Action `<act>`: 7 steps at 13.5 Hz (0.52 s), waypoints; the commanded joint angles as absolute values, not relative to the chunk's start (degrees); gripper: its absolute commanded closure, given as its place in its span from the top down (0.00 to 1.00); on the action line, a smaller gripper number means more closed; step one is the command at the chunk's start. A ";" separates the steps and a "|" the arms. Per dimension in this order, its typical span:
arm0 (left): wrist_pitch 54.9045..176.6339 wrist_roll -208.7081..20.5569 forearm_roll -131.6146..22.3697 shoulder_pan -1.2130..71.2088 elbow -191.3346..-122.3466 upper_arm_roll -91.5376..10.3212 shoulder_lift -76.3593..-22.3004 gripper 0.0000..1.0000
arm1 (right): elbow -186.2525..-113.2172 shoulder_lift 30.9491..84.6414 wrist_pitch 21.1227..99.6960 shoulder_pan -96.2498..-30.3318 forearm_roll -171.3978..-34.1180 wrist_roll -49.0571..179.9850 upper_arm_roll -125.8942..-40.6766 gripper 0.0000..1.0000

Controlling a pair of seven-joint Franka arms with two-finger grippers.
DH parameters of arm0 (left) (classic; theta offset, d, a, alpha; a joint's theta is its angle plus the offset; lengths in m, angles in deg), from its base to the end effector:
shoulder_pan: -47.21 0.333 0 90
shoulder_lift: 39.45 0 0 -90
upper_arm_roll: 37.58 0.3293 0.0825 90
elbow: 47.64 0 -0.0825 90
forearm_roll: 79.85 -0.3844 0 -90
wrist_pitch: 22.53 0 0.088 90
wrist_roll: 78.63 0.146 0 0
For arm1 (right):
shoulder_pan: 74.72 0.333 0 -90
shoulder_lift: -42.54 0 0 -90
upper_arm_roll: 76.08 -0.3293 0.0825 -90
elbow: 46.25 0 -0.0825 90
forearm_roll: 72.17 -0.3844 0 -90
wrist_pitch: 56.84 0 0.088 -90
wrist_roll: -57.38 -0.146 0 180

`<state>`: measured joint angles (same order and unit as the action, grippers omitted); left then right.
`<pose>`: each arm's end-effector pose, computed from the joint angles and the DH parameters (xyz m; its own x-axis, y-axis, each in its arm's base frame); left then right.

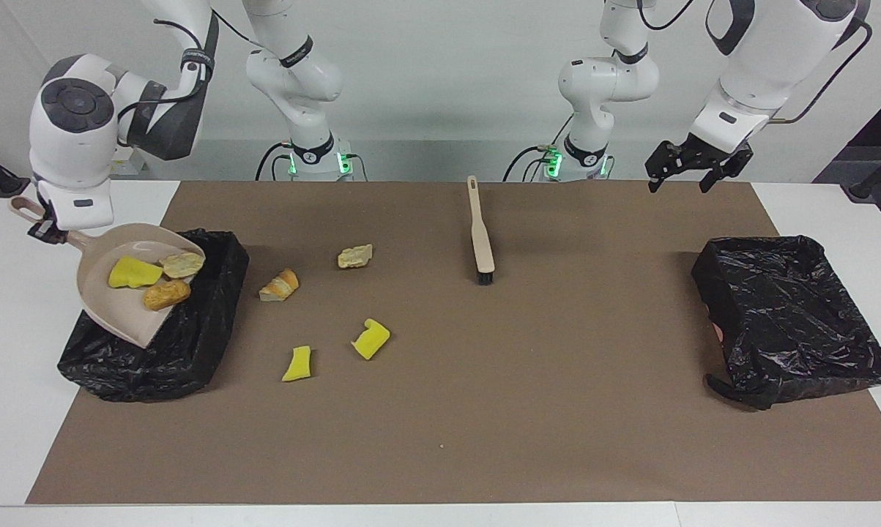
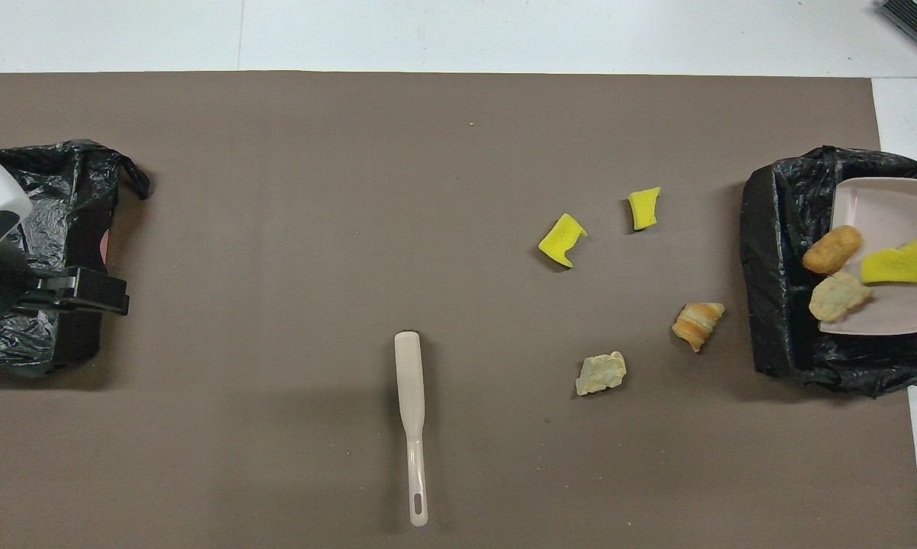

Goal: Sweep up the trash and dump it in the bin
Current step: 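Tip the dustpan over the bin with the right gripper to dump trash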

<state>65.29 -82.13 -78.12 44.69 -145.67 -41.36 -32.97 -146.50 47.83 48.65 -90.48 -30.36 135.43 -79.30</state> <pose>0.5059 -0.0621 0.5901 0.9966 -0.0489 -0.0666 -0.0477 -0.9987 0.0187 0.5693 -0.2078 0.5121 0.1952 0.7448 -0.6381 0.9779 -0.1978 0.0683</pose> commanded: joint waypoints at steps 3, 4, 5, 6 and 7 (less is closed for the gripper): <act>68.53 -81.27 -78.00 44.75 -144.23 -41.80 -32.41 1.00 | -147.76 46.32 48.81 -89.66 -20.94 130.95 -79.25 0.00; 68.79 -81.36 -78.00 45.01 -144.15 -41.80 -32.50 1.00 | -147.41 46.41 48.63 -89.57 -19.01 130.77 -79.25 0.00; 69.05 -81.53 -77.91 45.10 -144.15 -41.80 -32.50 1.00 | -147.06 46.41 48.46 -89.48 -17.78 130.77 -79.25 0.00; 69.66 -81.53 -77.13 45.19 -144.32 -41.80 -32.50 1.00 | -146.97 46.23 48.46 -89.31 -16.63 131.03 -79.51 0.00; 69.84 -81.53 -76.77 45.19 -144.41 -41.80 -32.41 1.00 | -146.62 46.23 48.28 -88.70 -15.23 131.29 -79.69 0.00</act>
